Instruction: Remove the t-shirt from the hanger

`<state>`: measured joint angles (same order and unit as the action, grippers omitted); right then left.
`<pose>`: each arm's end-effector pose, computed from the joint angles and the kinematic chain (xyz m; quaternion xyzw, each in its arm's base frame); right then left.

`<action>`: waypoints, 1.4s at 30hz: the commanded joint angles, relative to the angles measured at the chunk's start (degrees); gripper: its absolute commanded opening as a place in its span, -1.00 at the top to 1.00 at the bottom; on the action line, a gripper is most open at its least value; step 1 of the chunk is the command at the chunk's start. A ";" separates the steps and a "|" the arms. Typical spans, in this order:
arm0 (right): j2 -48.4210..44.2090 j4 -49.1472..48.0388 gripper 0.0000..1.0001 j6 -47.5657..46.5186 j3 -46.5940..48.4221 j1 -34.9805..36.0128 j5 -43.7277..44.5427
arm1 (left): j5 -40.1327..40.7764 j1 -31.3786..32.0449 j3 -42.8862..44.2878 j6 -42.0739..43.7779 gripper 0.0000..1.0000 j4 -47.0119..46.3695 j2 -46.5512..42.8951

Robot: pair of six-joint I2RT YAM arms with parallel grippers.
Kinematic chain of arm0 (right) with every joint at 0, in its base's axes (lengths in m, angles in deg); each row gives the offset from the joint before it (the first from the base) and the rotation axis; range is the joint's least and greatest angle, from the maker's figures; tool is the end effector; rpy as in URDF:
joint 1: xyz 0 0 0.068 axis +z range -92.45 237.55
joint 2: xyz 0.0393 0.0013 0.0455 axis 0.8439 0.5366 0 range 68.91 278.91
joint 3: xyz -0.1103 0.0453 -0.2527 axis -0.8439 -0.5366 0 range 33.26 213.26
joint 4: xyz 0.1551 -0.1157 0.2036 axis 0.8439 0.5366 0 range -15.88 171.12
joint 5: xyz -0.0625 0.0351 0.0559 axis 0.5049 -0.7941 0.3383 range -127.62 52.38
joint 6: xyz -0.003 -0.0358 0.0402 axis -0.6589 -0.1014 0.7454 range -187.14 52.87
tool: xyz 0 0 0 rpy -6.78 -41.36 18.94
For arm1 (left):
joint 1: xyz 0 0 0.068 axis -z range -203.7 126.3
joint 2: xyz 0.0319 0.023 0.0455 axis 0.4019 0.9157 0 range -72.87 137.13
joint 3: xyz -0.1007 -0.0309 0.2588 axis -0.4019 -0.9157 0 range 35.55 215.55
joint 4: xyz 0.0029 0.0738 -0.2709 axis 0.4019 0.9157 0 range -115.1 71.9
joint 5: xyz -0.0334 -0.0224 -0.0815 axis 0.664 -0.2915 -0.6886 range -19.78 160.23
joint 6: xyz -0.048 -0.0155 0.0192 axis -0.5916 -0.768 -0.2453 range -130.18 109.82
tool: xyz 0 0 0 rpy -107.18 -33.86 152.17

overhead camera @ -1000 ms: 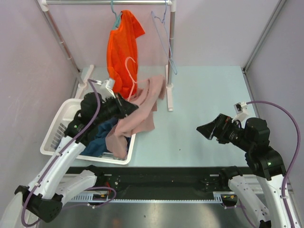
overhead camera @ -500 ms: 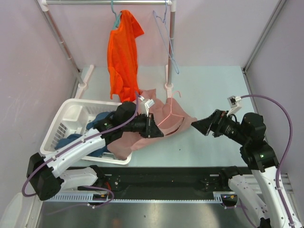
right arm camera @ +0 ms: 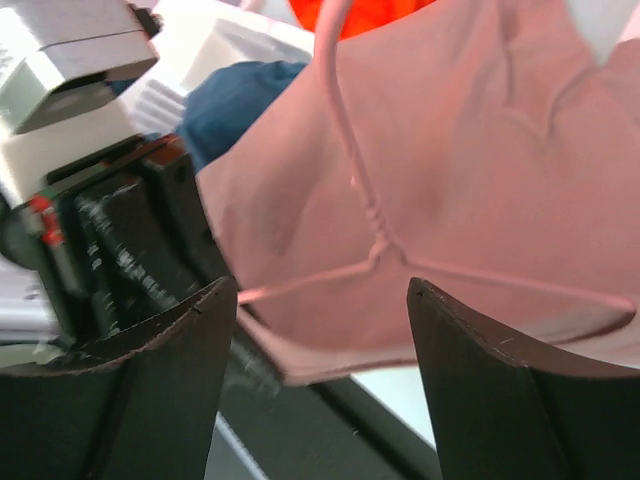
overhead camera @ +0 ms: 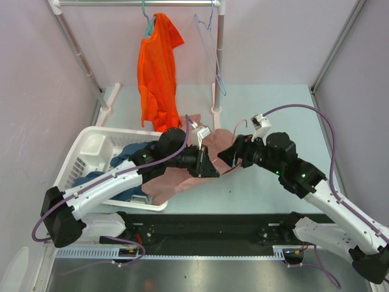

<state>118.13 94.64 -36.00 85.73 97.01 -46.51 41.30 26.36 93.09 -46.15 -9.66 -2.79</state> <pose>0.1579 0.1371 0.3612 -0.1041 0.7973 0.3926 0.4464 0.1747 -0.2355 0.3196 0.2295 0.8079 -0.4968 0.2188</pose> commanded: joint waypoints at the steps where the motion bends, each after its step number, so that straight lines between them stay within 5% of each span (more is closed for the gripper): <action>1: 1.76 -5.57 -0.45 -3.71 2.29 4.21 15.20 | -2.10 1.00 2.67 0.90 0.99 -2.70 -1.26; 14: -2.28 -1.61 -0.31 -5.20 4.49 6.50 20.49 | -2.36 1.18 1.79 1.51 0.99 -1.91 -2.23; 22: 4.31 -5.12 -0.29 -5.47 6.51 6.77 17.94 | -2.98 1.26 1.35 1.25 0.99 -2.52 -3.64; 25: 6.16 -6.53 -0.02 -5.12 5.63 6.94 18.90 | -2.54 1.26 1.79 1.42 0.99 -1.91 -4.08; 26: 6.33 -7.15 0.26 -5.03 5.28 7.12 19.25 | -2.45 1.26 1.79 1.51 0.99 -1.91 -4.17; 28: 6.16 -8.38 0.47 -5.29 4.40 7.64 21.61 | -2.36 1.26 1.61 1.51 0.99 -2.08 -4.69; 29: 5.73 -8.47 0.72 -5.38 4.14 7.91 22.67 | -2.19 1.26 1.53 1.51 0.95 -1.82 -4.87; 31: 5.20 -7.60 1.00 -5.21 4.40 8.09 26.18 | -0.62 1.26 1.00 1.86 0.52 -1.56 -5.39; 36: 0.64 -0.58 1.00 -4.42 6.42 7.56 33.22 | 3.60 1.26 -1.19 5.28 -0.31 1.60 -8.82; 42: -6.14 6.28 1.00 -3.10 7.47 4.75 36.91 | 8.63 1.18 -4.18 8.37 -0.49 7.32 -12.86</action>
<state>116.73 98.07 -41.92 89.47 103.75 -16.32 46.46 27.24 91.21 -41.34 -6.31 -12.64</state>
